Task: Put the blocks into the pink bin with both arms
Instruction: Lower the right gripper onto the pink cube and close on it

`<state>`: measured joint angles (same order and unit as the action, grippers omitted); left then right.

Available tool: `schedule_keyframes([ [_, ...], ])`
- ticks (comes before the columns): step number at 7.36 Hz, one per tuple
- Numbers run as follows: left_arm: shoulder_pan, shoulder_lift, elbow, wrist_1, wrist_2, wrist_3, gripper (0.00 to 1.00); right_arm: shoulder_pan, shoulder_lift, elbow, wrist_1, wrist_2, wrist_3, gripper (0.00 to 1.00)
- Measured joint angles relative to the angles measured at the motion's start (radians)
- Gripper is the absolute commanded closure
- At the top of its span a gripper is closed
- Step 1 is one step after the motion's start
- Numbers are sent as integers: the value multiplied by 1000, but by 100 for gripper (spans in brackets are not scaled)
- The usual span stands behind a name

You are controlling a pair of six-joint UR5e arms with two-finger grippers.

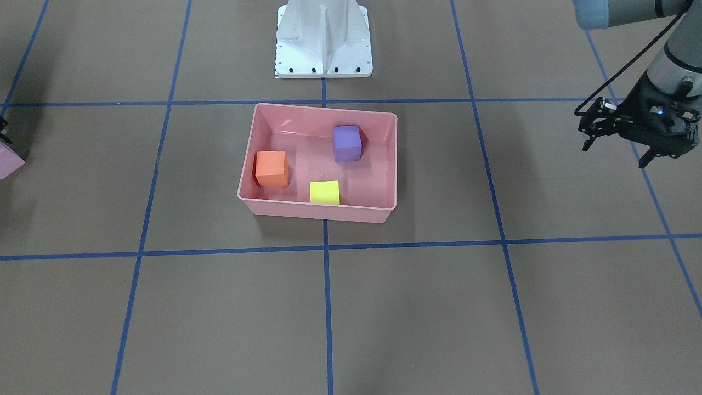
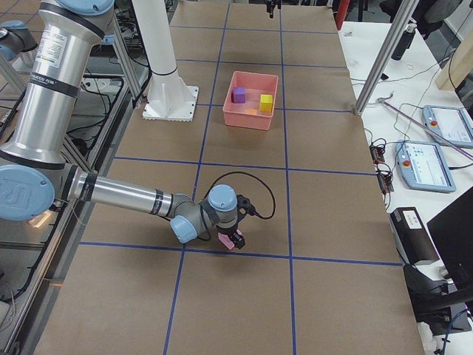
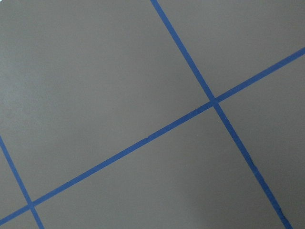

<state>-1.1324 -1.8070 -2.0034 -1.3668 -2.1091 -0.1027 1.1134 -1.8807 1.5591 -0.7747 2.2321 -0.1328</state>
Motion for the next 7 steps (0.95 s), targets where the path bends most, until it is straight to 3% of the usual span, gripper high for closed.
schedule_keyframes([
  [1, 0, 0, 0, 0, 0, 0, 0, -4, 7, 0, 0, -11, 23, 100],
  [4, -1, 1, 1, 0, 0, 0, 0, -6, 69, 34, -6, -7, 146, 100],
  [7, -1, 1, 3, 0, 0, -3, 0, -14, 192, 127, -25, 0, 561, 100],
])
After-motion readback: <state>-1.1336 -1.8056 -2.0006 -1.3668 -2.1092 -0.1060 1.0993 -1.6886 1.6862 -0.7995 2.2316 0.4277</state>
